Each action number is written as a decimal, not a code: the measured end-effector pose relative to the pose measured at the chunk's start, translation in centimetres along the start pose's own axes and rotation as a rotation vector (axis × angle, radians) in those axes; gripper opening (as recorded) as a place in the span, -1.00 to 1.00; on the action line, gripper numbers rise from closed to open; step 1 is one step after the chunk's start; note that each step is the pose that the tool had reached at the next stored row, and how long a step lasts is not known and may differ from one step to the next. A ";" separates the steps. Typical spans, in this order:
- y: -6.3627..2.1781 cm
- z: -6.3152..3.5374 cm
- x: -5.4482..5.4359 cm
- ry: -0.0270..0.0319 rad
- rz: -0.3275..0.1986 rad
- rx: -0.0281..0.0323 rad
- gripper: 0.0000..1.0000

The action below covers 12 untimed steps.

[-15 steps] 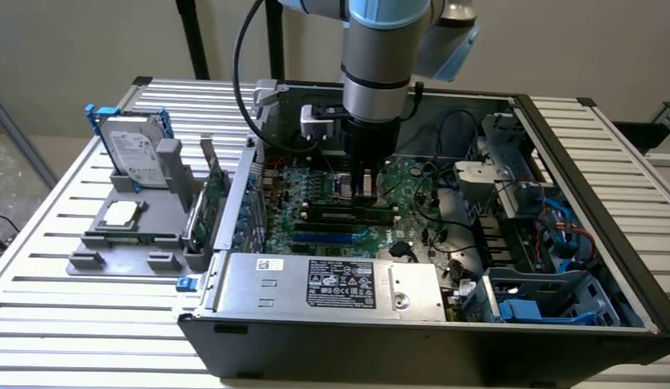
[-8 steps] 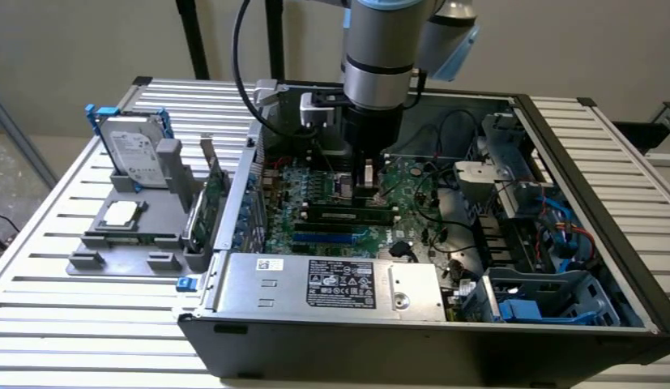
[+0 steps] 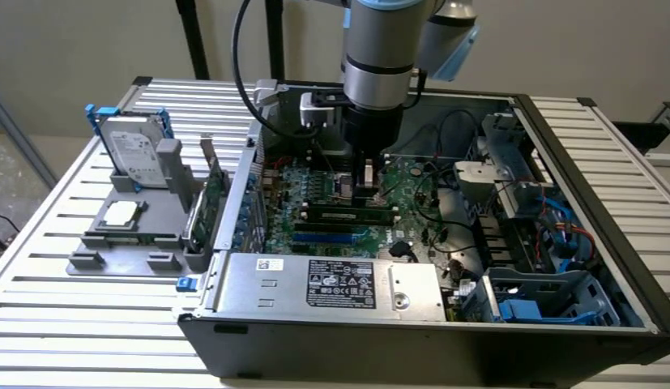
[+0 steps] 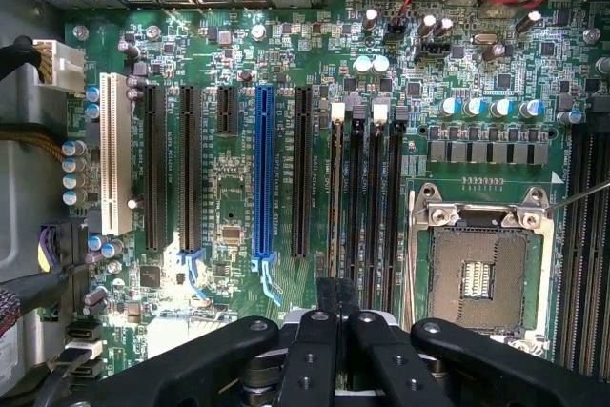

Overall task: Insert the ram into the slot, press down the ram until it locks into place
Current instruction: 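Press down the ram until it locks into place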

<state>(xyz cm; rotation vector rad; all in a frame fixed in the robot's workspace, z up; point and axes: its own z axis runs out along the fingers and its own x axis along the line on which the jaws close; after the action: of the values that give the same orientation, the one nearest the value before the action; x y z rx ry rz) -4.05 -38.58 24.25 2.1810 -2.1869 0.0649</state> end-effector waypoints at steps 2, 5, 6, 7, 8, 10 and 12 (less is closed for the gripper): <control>0.00 0.00 0.0 -0.0001 0.000 0.0000 -0.79; 0.00 0.00 0.0 0.0000 0.000 0.0000 -0.79; 0.01 0.00 0.0 0.0000 0.000 0.0000 -0.79; 0.02 0.00 0.0 0.0000 0.000 0.0000 -0.79; 0.05 0.01 0.0 0.0000 0.000 -0.0001 -0.79; 0.25 0.05 0.0 -0.0001 0.000 0.0000 -0.79; 0.47 0.11 0.0 0.0001 0.000 -0.0001 -0.79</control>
<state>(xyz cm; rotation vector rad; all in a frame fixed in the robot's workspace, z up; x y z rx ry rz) -4.51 -38.58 24.15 2.1809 -2.1868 0.0649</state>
